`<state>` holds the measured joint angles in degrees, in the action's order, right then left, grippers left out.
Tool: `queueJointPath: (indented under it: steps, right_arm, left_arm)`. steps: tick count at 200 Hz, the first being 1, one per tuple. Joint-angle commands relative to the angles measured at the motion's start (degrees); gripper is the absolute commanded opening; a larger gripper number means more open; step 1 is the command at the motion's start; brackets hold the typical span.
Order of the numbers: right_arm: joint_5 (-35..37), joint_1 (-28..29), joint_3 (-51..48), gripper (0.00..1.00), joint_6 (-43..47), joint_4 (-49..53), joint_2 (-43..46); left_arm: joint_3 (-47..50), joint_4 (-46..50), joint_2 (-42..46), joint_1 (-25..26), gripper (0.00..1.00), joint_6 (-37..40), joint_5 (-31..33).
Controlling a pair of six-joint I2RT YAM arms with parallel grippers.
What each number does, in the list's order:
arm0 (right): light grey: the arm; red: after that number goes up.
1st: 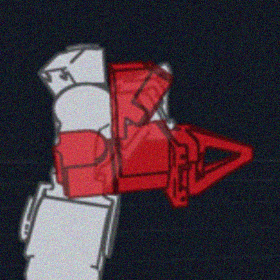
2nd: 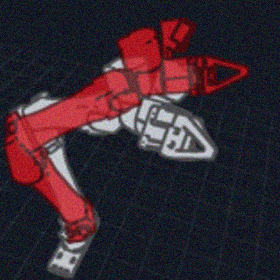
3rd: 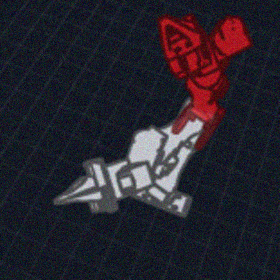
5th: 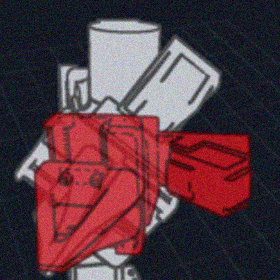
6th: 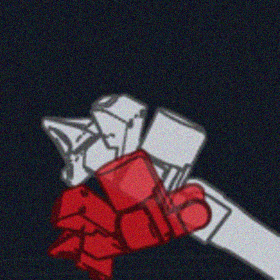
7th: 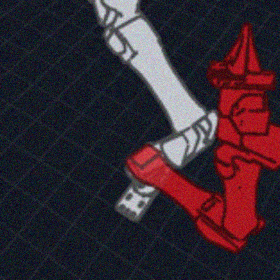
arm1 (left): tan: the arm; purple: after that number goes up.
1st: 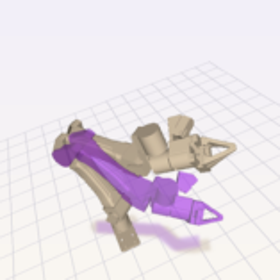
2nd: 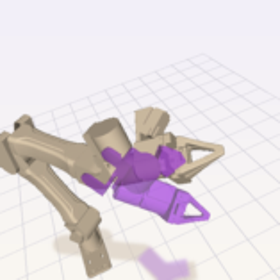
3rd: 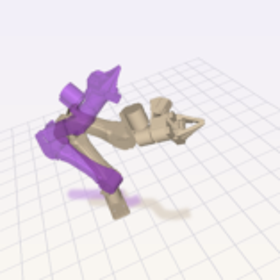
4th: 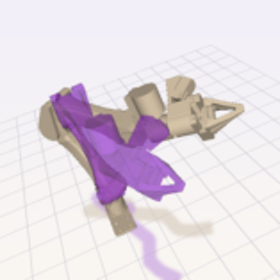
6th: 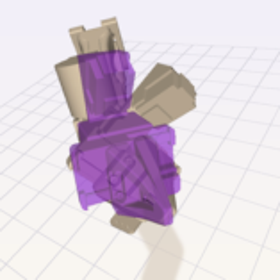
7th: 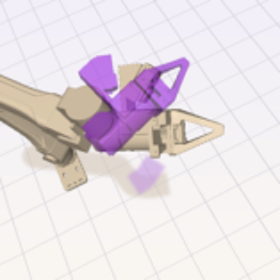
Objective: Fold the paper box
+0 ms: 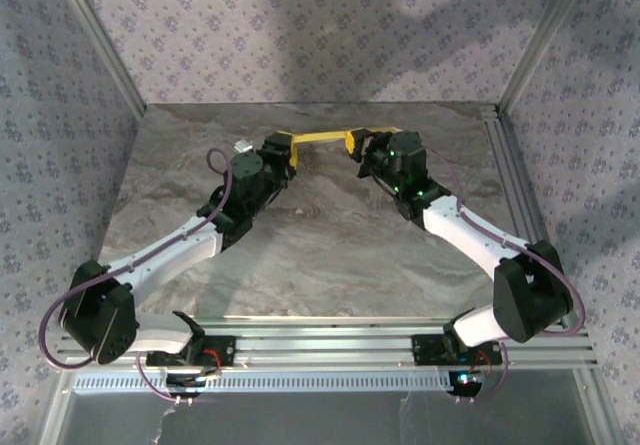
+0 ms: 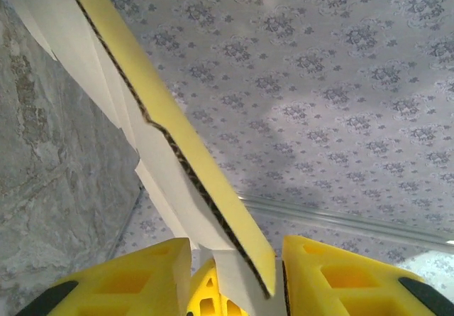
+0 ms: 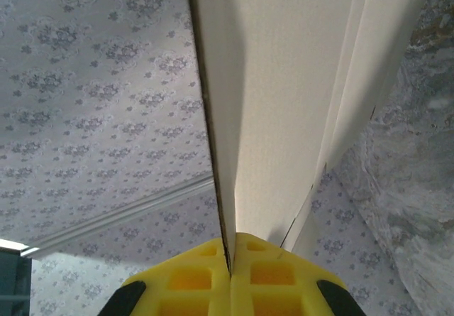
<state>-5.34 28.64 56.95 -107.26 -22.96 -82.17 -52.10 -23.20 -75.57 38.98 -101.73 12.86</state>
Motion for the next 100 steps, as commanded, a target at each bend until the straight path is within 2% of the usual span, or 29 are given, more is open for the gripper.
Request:
queueJointPath:
  steps: [1,46,89,100]
  right_arm:
    - [0.9,0.4,2.2,0.0,-1.3,-1.8,-0.6]
    - [0.9,0.4,2.3,0.0,-1.9,-2.5,-1.8]
    - [1.1,0.6,2.2,0.0,-2.8,-3.5,-2.3]
    - [1.1,0.7,2.2,0.0,-3.0,-3.7,-2.2]
  left_arm:
    - [-3.0,-4.9,-0.3,0.4,0.38,-1.1,-2.8]
    - [-1.4,-6.5,1.4,0.9,0.36,0.7,-0.8]
    - [-0.9,-5.9,1.4,1.0,0.18,1.1,-0.1]
    - [-0.7,-5.7,1.5,0.9,0.16,1.2,0.3]
